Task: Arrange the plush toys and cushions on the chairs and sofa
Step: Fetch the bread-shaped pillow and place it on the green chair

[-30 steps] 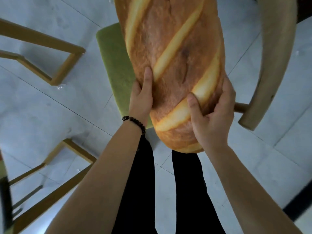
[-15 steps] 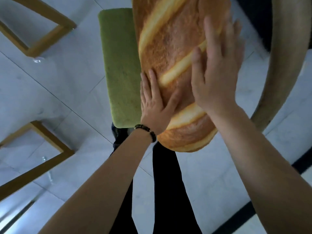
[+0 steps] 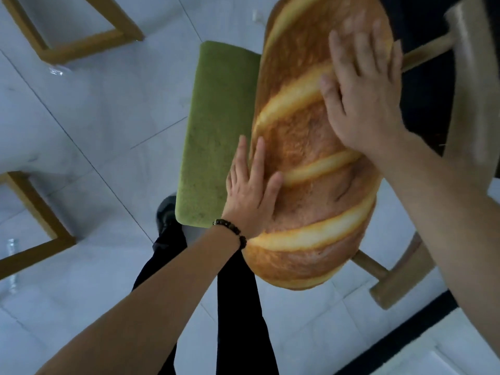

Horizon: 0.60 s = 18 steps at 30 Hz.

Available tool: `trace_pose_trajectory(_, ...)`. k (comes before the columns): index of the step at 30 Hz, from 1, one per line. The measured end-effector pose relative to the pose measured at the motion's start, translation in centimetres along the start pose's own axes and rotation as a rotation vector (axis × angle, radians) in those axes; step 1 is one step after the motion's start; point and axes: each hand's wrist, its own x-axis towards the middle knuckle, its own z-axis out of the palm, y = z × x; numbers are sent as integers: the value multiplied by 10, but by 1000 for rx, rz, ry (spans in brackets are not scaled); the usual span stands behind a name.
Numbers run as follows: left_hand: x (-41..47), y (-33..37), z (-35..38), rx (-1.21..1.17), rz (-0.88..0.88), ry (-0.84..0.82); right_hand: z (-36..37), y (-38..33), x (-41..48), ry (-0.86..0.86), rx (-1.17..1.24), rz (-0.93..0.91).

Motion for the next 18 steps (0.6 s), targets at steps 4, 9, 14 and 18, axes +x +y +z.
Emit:
trace_pose_trajectory(4,87,34,-18,-106,29,232,6,10,33,-16,44,124)
trace_pose_trajectory(9,158,37,-2,-70,23,103,31,15,54,-128,59,179)
trace_pose_trajectory(14,166,30,-22,-114,46,14,20,16,75,-172,84,166)
trace_pose_trajectory(18,217,45,-49,-103,84,133,18,22,114,-97,108,103)
